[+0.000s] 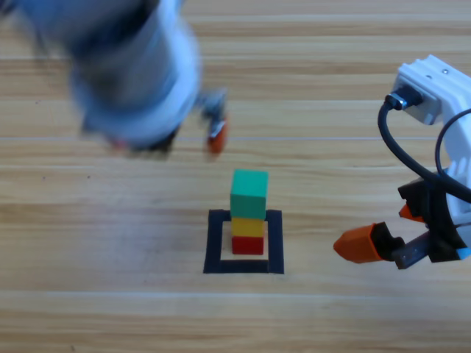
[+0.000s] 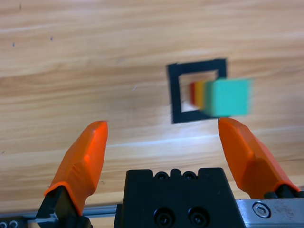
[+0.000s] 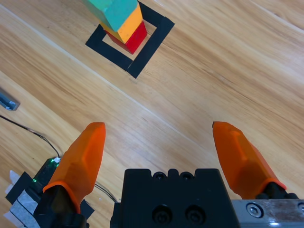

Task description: Stack the blocks in the rectangular block: red at the bottom, yellow in the middle, green on top

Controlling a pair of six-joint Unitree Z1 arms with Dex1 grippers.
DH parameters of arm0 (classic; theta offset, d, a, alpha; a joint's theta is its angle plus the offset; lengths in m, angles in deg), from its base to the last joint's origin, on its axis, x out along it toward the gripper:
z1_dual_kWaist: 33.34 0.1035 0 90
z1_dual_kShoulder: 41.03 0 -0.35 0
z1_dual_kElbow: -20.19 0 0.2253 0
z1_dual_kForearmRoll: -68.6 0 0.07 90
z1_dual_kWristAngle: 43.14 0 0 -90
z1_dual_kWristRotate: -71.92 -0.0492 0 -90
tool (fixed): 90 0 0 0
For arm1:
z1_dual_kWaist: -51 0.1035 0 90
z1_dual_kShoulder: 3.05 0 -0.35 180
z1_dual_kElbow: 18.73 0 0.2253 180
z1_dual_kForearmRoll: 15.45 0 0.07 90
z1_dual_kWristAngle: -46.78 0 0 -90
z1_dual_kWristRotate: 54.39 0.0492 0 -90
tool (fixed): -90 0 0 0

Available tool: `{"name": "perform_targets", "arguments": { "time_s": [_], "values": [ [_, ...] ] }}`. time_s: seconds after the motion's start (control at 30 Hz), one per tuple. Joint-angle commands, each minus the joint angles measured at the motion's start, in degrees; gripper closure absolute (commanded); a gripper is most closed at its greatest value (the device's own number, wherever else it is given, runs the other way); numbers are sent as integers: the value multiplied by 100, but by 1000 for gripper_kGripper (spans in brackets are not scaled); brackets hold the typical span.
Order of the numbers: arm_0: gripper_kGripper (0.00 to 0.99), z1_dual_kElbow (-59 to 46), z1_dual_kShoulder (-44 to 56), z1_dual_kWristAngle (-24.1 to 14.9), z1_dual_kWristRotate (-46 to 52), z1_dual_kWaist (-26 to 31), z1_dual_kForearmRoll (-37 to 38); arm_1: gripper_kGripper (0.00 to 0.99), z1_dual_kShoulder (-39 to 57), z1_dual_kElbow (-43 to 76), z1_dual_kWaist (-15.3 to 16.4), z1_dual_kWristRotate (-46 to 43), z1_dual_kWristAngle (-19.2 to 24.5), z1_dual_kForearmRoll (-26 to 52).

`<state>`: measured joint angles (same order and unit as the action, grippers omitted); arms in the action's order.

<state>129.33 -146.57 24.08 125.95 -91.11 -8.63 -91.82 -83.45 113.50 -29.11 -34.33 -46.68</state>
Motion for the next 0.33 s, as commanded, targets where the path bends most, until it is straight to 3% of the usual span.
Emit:
{"name": "perform_targets", "arguments": {
  "time_s": [0.03,0.33],
  "values": [
    [0,-1969,1009,-78,37,-155,1107,0,150,67,-89,-32,-317,67],
    [0,-2725,1194,-87,19,-155,1547,0,79,76,-89,-41,-308,76]
  ]
}}
